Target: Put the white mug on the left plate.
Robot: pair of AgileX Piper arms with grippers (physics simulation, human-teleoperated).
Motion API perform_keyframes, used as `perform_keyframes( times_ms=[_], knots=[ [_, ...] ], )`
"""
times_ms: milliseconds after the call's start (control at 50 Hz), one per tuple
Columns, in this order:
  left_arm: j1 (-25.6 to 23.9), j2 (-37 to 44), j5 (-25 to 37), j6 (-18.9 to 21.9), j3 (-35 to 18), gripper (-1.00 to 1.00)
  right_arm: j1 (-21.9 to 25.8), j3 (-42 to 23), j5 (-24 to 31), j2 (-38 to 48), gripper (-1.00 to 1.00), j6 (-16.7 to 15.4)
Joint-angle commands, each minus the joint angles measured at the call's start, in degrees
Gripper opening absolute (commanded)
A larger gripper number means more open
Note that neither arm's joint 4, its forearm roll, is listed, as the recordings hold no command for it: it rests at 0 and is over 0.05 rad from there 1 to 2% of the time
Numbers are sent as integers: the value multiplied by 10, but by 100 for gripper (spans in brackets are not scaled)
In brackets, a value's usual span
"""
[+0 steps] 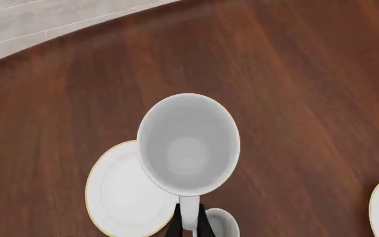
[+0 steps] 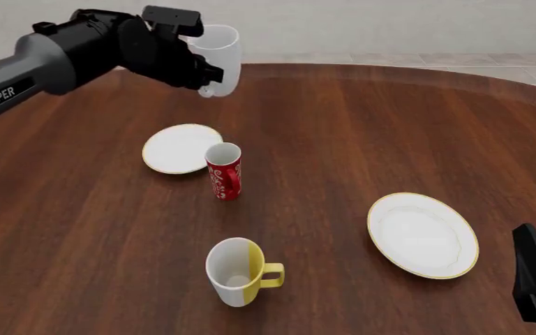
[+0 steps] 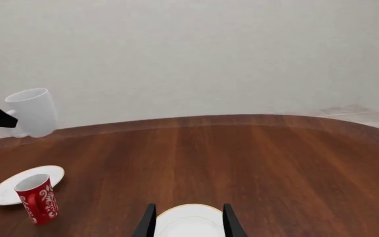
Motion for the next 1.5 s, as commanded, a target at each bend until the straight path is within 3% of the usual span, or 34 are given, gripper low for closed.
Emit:
perform_keyframes(
  times_ms=[20, 380, 620, 1120, 1500],
  knots=[
    [45, 48, 15, 9, -53, -100, 0, 0, 1, 0, 100, 0],
    [70, 109, 27, 14, -102, -100, -3, 0, 1, 0, 100, 0],
    [87, 136, 20, 9, -105, -100, -2, 0, 1, 0, 100, -1],
    [96, 126, 14, -12, -61, -100, 2, 0, 4, 0, 100, -4],
    [108, 127, 9, -4, -40, -100, 3, 0, 5, 0, 100, -8]
  ],
)
